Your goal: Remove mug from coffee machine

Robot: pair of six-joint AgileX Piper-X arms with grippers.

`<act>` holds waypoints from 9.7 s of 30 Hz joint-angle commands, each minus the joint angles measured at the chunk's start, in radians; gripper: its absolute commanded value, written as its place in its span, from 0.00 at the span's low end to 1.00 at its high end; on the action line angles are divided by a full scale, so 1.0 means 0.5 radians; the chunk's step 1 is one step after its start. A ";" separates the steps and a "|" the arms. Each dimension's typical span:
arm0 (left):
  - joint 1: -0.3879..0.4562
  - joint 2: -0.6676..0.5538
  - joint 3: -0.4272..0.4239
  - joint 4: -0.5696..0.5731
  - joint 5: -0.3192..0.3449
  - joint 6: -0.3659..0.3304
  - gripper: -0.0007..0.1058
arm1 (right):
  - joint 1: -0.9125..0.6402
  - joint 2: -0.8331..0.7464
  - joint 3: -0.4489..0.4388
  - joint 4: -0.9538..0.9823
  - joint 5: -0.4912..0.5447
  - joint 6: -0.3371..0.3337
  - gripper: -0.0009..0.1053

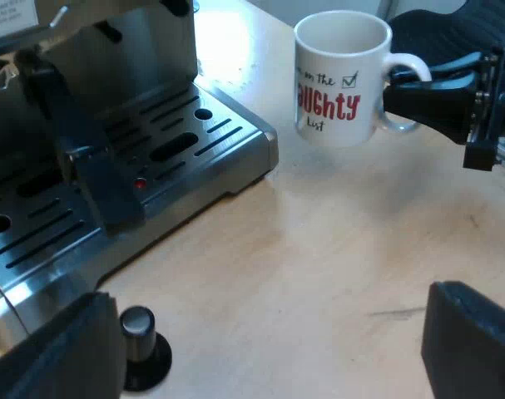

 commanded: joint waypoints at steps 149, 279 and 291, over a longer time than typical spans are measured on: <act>-0.438 0.484 0.064 -0.597 -0.415 -0.005 0.82 | -0.508 0.715 0.028 -0.690 -0.076 -0.092 0.55; 0.379 -1.007 0.073 0.526 -0.644 -0.187 0.82 | -0.517 -1.279 -0.566 2.029 -0.582 -0.060 0.09; 0.379 -1.004 0.329 0.384 -0.644 -0.173 0.82 | -0.517 -1.275 -0.444 2.045 -0.616 -0.060 0.09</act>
